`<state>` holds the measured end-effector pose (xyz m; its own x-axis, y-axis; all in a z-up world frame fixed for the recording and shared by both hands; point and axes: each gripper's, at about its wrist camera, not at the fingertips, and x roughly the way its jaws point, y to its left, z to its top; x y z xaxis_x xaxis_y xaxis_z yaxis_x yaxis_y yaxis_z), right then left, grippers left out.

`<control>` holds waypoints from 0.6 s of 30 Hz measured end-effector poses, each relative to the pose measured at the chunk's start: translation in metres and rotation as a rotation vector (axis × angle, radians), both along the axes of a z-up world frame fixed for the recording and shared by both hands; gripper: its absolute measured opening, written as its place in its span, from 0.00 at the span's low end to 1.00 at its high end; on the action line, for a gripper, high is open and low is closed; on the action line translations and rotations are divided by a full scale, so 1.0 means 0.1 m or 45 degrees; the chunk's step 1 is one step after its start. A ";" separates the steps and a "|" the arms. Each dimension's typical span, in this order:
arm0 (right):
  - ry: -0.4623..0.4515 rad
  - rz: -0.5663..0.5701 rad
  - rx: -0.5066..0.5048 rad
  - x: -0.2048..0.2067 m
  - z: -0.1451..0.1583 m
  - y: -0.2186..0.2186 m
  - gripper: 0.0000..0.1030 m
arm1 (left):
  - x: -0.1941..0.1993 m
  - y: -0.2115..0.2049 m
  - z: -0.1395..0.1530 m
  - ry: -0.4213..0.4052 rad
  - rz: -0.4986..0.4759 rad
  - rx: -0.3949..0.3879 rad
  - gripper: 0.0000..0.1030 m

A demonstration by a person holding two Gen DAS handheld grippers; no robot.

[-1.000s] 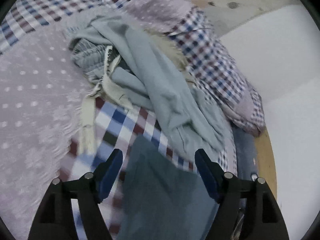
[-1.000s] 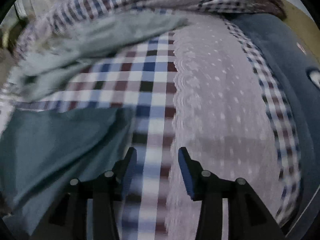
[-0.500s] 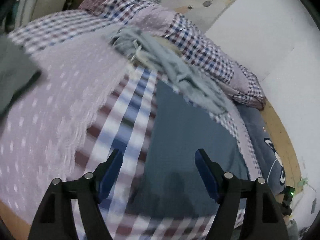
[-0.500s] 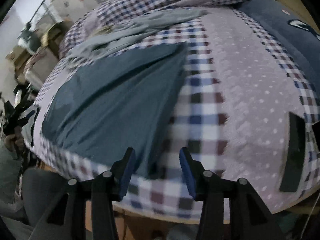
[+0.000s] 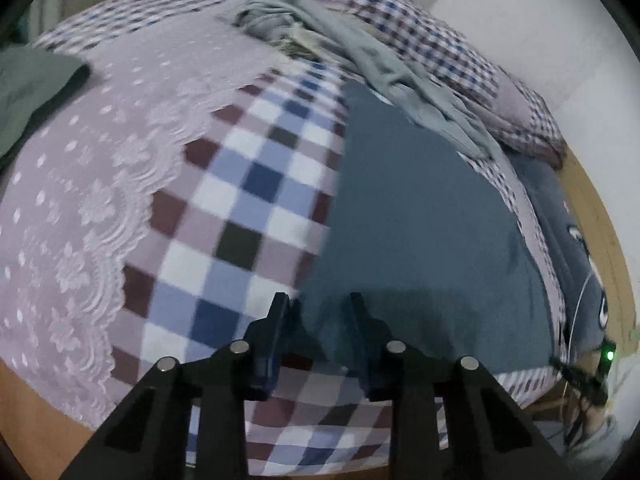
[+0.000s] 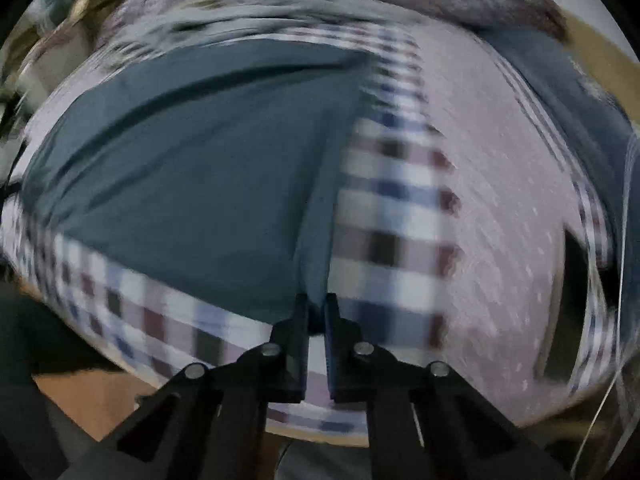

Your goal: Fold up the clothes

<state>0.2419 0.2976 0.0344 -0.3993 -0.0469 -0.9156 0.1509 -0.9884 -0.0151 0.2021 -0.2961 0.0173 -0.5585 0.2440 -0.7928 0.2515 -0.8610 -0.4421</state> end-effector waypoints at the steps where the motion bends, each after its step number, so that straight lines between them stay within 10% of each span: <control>1: -0.001 -0.043 -0.012 0.03 0.02 0.09 0.05 | 0.02 -0.03 -0.01 0.001 0.013 0.010 0.30; 8: 0.029 -0.208 -0.002 0.20 0.25 0.52 0.07 | 0.17 -0.23 -0.05 0.009 0.098 0.077 0.30; 18: 0.102 -0.090 -0.171 0.10 0.47 0.22 0.15 | 0.33 -0.39 -0.09 0.027 0.124 0.143 0.32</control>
